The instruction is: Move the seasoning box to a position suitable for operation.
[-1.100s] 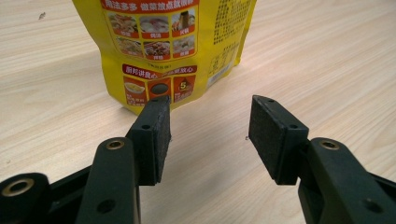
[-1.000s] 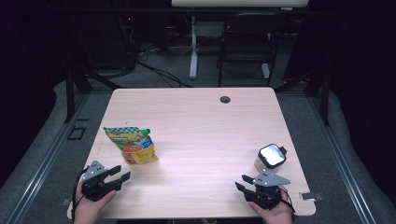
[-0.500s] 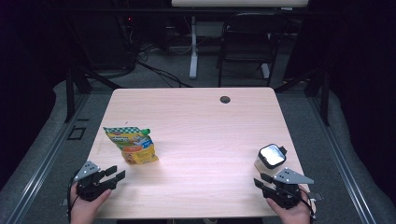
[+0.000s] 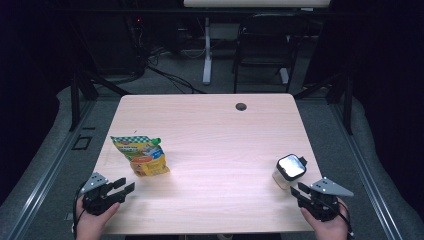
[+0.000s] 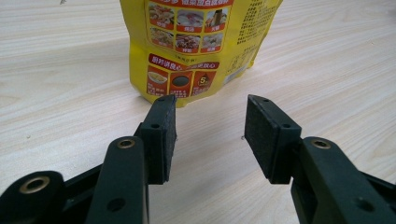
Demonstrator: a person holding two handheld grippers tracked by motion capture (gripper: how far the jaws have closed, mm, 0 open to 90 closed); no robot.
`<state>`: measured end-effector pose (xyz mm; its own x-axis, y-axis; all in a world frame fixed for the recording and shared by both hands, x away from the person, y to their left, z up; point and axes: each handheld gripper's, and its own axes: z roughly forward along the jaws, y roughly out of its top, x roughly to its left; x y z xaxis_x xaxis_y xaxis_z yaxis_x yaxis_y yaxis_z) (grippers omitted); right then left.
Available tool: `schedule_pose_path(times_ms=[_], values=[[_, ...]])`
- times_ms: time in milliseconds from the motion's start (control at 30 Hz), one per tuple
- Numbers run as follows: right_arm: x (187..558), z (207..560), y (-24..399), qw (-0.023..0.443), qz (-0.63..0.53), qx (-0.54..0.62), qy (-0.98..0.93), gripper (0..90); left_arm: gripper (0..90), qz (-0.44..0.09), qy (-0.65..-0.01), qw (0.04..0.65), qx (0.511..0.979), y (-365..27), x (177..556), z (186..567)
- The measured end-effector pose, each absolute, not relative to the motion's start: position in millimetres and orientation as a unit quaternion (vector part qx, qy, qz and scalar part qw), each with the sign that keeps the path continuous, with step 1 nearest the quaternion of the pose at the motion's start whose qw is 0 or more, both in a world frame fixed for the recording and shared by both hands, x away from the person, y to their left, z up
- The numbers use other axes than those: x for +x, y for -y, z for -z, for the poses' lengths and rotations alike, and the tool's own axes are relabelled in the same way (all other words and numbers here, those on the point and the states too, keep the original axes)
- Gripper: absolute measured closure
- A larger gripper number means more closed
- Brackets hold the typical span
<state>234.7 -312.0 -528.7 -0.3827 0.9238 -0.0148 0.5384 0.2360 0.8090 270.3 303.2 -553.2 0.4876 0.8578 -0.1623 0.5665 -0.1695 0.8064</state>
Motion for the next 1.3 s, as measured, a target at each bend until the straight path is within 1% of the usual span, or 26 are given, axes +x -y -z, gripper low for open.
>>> schedule_pose_path(times_ms=[33,167,200,267,433,667,767,867,933,1133,1300], values=[[235,526,315,0.265,-0.367,0.495,-0.741,66.3,53.9,-0.168,-0.476,0.433,0.747,-303,270,553],[243,522,329,0.271,-0.361,0.524,-0.723,67.6,54.9,-0.169,-0.478,0.436,0.744,-304,270,553],[247,522,336,0.269,-0.367,0.533,-0.713,72.6,55.1,-0.168,-0.479,0.434,0.744,-304,270,553],[249,523,338,0.265,-0.371,0.535,-0.711,74.1,55.1,-0.166,-0.480,0.436,0.743,-305,270,553],[263,527,349,0.288,-0.359,0.547,-0.699,74.0,55.0,-0.162,-0.485,0.438,0.739,-306,271,555],[281,533,353,0.292,-0.357,0.550,-0.696,74.6,55.1,-0.158,-0.489,0.437,0.738,-307,272,556],[285,536,351,0.288,-0.365,0.553,-0.692,77.0,55.0,-0.159,-0.489,0.437,0.738,-307,272,557],[285,537,348,0.281,-0.370,0.546,-0.697,76.0,55.0,-0.158,-0.490,0.434,0.739,-308,271,557],[283,538,342,0.271,-0.381,0.530,-0.708,70.6,55.0,-0.157,-0.494,0.436,0.736,-310,271,558],[289,543,334,0.291,-0.367,0.536,-0.703,68.2,55.0,-0.155,-0.495,0.436,0.735,-311,271,557],[301,553,336,0.282,-0.367,0.540,-0.703,66.6,55.8,-0.152,-0.494,0.435,0.737,-311,271,558]])
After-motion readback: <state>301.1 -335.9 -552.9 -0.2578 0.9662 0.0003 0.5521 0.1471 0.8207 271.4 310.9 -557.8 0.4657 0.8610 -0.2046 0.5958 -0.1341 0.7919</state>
